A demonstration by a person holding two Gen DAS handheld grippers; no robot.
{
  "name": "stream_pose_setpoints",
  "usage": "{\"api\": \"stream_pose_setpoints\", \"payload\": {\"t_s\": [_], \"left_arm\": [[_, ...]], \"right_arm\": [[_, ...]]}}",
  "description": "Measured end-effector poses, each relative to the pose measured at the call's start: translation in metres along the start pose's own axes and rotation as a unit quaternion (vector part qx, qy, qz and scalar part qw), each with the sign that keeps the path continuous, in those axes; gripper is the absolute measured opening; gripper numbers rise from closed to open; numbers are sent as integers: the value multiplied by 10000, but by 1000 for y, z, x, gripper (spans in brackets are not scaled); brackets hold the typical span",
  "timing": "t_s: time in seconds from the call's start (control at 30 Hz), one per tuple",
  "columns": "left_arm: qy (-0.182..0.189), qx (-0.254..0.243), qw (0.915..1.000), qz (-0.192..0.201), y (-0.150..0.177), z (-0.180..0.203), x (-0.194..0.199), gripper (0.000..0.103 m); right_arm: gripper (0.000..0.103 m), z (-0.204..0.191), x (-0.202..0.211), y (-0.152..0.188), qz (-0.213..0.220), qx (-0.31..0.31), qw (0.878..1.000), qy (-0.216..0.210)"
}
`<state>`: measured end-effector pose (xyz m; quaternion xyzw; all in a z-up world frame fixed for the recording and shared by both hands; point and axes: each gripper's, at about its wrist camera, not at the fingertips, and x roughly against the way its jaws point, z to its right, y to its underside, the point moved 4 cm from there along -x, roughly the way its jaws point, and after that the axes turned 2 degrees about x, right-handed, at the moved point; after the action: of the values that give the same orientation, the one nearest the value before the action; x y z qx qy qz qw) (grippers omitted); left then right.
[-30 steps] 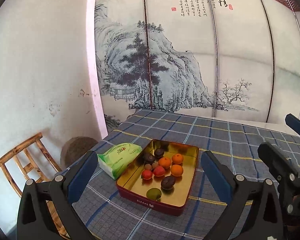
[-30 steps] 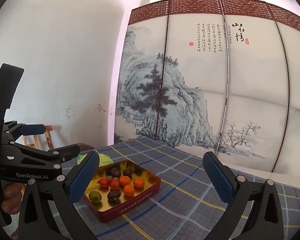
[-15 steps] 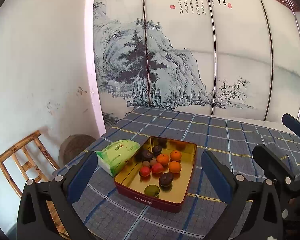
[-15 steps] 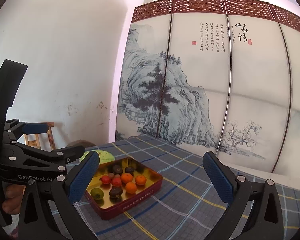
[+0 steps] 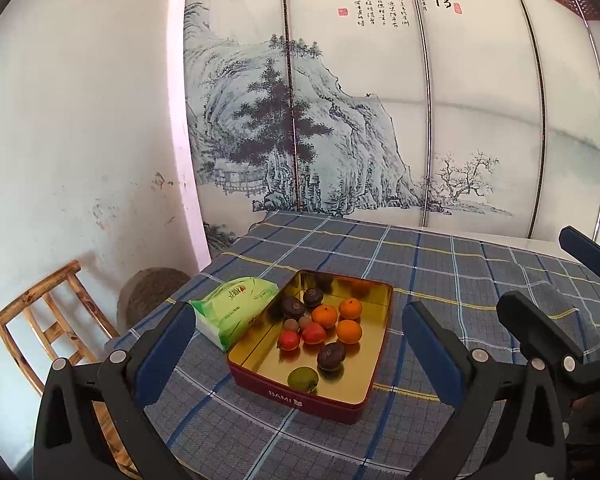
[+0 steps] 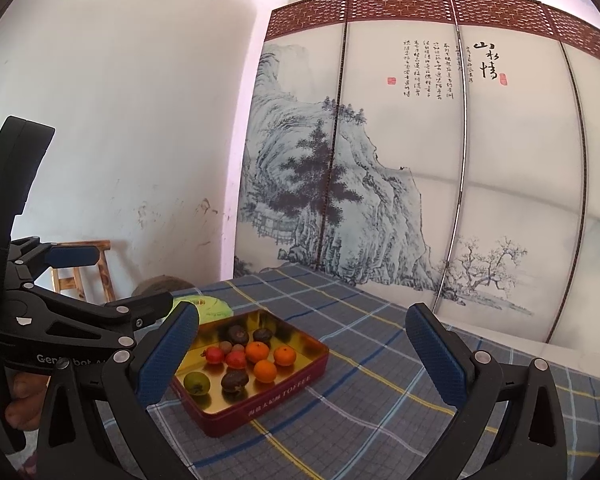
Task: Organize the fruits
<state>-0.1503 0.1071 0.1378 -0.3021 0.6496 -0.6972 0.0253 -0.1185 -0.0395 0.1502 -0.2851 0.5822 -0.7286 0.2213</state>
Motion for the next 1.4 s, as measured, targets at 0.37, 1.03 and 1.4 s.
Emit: {"api": "stream_pose_setpoints", "payload": {"t_s": [0.37, 1.03, 1.4], "left_arm": [[25, -4, 10000, -32, 6, 0, -1, 103], [20, -27, 10000, -64, 9, -3, -4, 103], [18, -36, 10000, -70, 9, -4, -4, 103]], "right_arm": [[103, 0, -3, 3, -47, -8, 10000, -44], [103, 0, -6, 6, -74, -13, 10000, -53], [103, -1, -6, 8, -91, -13, 9999, -57]]}}
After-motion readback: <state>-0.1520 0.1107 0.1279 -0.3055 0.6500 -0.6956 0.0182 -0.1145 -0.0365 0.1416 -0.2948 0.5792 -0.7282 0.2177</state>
